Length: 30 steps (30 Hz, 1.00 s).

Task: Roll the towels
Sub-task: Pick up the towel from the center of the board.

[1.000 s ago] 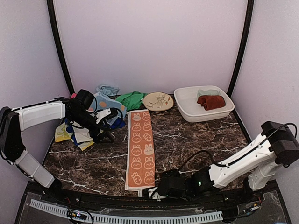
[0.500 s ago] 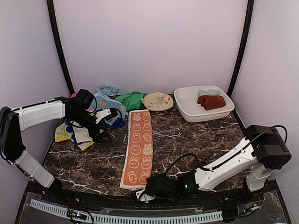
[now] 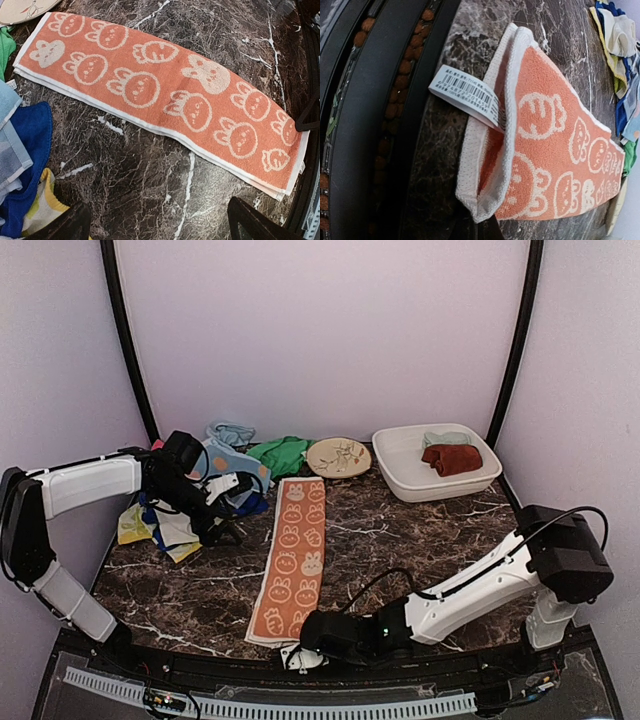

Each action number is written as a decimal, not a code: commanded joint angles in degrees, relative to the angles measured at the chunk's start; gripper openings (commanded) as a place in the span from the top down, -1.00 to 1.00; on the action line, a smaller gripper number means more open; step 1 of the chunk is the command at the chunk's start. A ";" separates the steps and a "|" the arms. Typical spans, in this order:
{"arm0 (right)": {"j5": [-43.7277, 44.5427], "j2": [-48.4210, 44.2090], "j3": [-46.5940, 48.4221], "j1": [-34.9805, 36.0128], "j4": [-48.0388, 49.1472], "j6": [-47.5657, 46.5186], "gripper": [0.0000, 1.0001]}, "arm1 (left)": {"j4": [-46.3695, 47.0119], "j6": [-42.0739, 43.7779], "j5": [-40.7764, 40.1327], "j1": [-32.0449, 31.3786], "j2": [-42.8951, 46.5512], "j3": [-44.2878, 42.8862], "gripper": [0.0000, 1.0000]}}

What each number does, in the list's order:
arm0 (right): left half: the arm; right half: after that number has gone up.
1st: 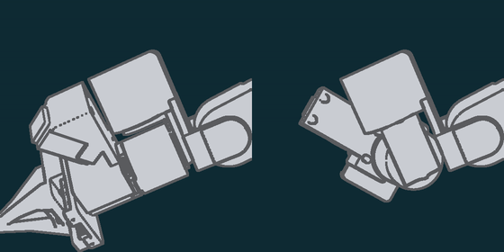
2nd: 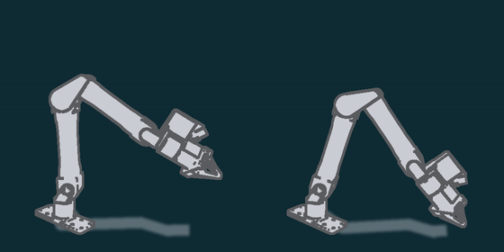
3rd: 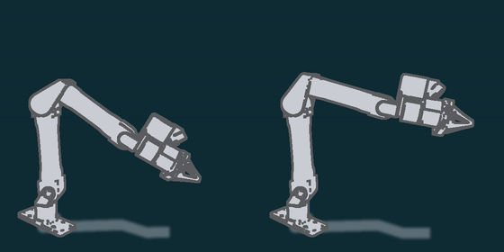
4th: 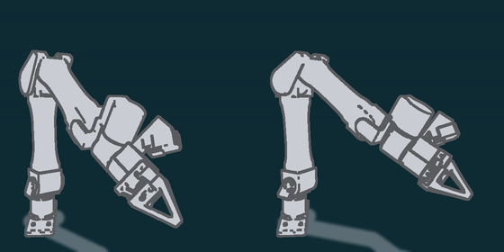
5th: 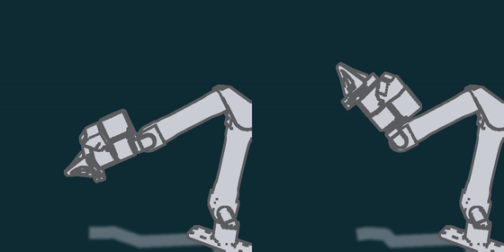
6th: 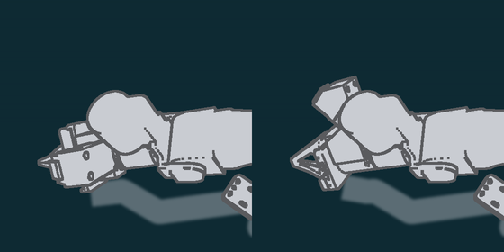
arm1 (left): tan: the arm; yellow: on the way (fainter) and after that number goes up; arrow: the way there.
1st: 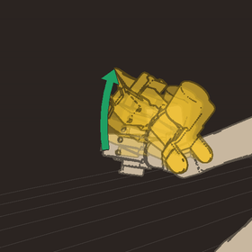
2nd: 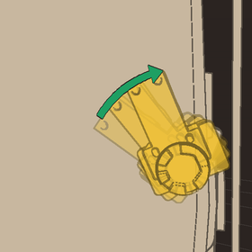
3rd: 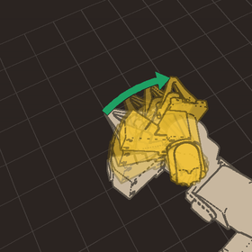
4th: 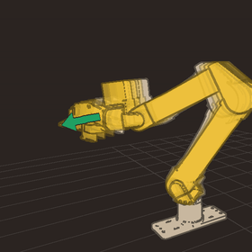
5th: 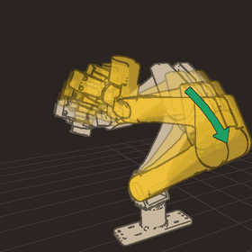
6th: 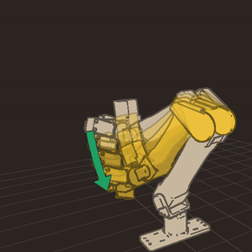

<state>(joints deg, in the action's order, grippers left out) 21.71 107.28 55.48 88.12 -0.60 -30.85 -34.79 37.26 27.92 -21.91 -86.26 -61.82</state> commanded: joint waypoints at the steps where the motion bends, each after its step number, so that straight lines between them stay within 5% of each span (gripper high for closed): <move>1: -10.22 -1.70 1.17 -3.34 -3.45 8.40 1.00 | 0.52 -0.11 3.56 -1.32 -0.90 -1.55 -0.96; 16: -37.65 -7.45 -0.28 -12.25 2.13 31.84 1.00 | -0.60 6.98 12.25 -1.74 9.35 7.54 -0.97; 30: -48.45 -5.35 -3.86 -17.60 7.03 41.84 1.00 | -2.62 8.98 17.61 -5.65 11.17 10.81 -0.90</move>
<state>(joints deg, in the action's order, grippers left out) -20.47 101.36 52.42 72.47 1.76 6.15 -35.11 44.82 42.54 -26.17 -76.58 -52.36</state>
